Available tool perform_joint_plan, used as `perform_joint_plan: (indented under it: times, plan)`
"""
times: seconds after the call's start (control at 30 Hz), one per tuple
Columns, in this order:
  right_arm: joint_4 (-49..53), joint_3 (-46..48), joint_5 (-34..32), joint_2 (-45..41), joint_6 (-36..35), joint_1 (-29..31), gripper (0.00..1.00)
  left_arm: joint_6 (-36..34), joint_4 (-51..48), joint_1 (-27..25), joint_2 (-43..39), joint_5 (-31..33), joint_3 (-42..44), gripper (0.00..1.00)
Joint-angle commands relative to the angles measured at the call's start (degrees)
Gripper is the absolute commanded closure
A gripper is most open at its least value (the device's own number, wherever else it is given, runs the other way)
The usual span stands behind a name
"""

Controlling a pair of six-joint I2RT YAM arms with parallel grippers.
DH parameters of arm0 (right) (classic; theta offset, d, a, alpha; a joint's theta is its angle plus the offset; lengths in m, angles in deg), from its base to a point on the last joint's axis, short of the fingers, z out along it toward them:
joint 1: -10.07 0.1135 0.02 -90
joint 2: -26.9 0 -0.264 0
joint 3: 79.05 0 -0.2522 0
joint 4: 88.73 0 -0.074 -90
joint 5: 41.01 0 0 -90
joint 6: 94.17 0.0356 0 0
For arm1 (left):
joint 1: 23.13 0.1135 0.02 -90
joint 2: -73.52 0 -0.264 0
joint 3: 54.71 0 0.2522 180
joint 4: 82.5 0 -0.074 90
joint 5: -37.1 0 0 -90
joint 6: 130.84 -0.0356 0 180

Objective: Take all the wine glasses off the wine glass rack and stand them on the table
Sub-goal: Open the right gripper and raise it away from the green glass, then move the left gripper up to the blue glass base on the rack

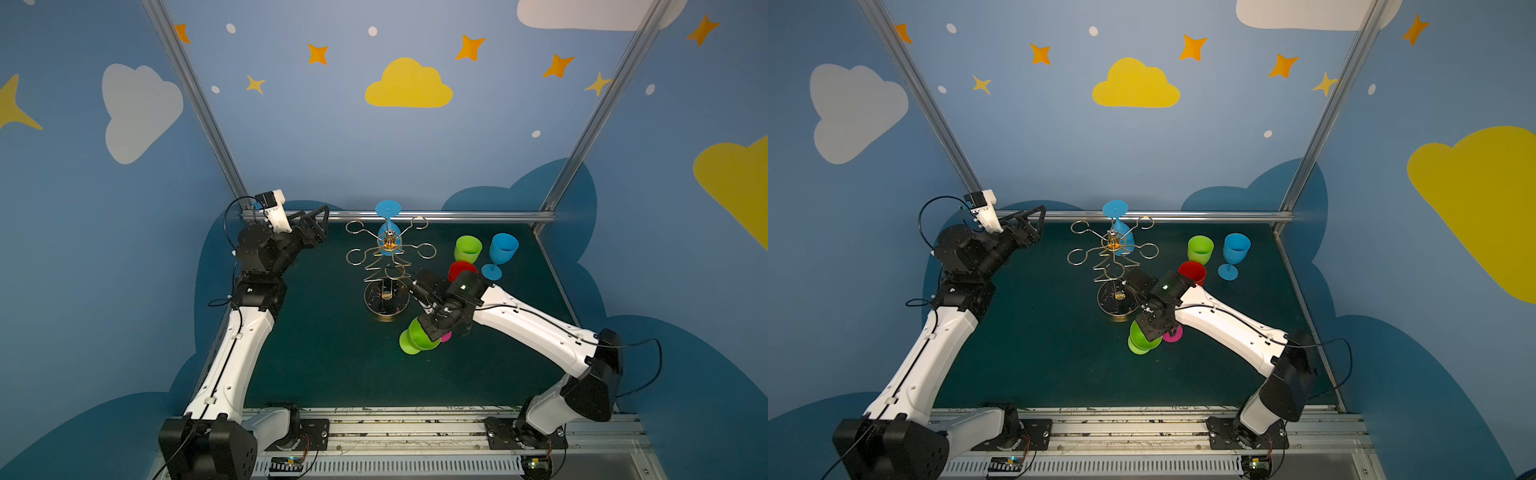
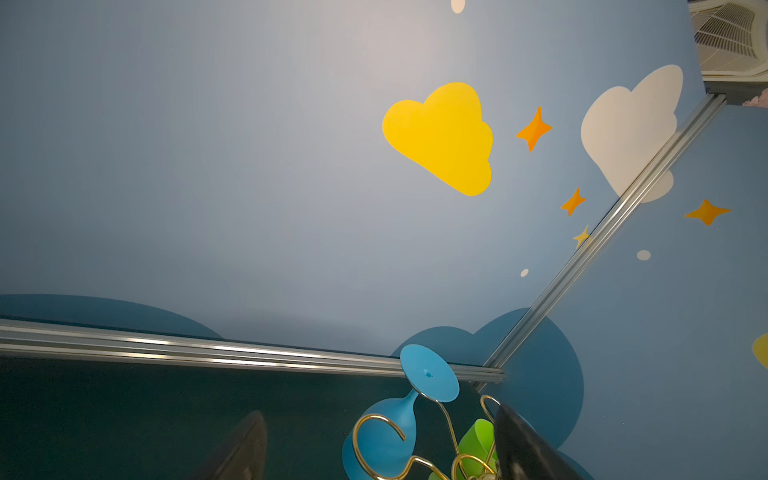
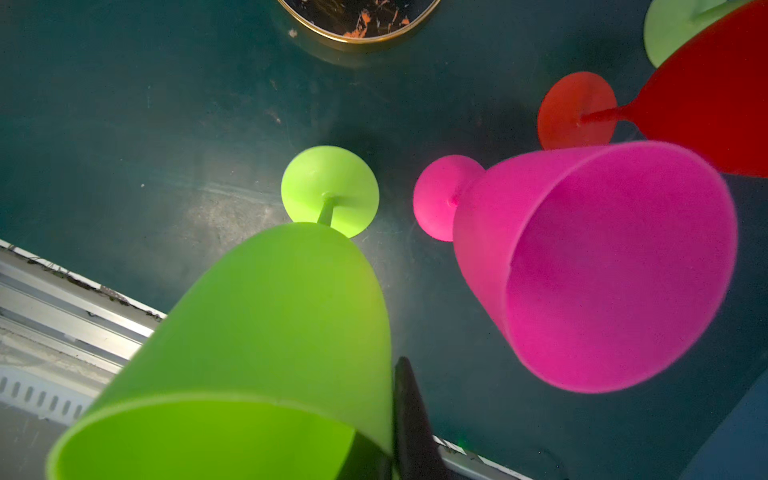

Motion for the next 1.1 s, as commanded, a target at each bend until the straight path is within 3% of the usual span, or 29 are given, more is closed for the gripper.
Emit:
perform_joint_plan:
  times: [0.0,0.33,0.47,0.67,0.77,0.87,1.07]
  plan:
    - [2.90,-1.77,1.33,1.30,1.60,0.22,0.98,-0.86,-0.43,0.47,0.22,0.00,-0.60,0.15]
    - [-1.24,-3.25,3.44,-1.21,0.47,-0.12,0.62,-1.55,-1.72,1.02,1.13,-0.55,-1.39,0.15]
    - [-2.83,-4.07,3.70,-4.82,-0.07,-0.78,0.53,-1.72,-5.11,1.16,2.94,-2.85,-4.19,0.16]
    - [-10.69,-0.39,4.71,-17.00,-4.47,-2.31,0.42,-1.37,-15.45,1.72,10.12,-10.87,-14.83,0.17]
    - [-21.07,7.52,2.67,-27.68,-3.54,-3.34,0.35,-1.29,-20.48,1.82,15.43,-15.49,-21.48,0.18]
    - [-29.12,14.64,5.15,-37.02,-3.61,-7.49,0.25,-0.45,-23.92,1.83,21.27,-18.61,-27.47,0.20]
    - [-25.95,15.27,9.70,-41.59,-2.61,-17.52,0.22,0.09,-29.73,1.58,34.42,-28.70,-41.34,0.25]
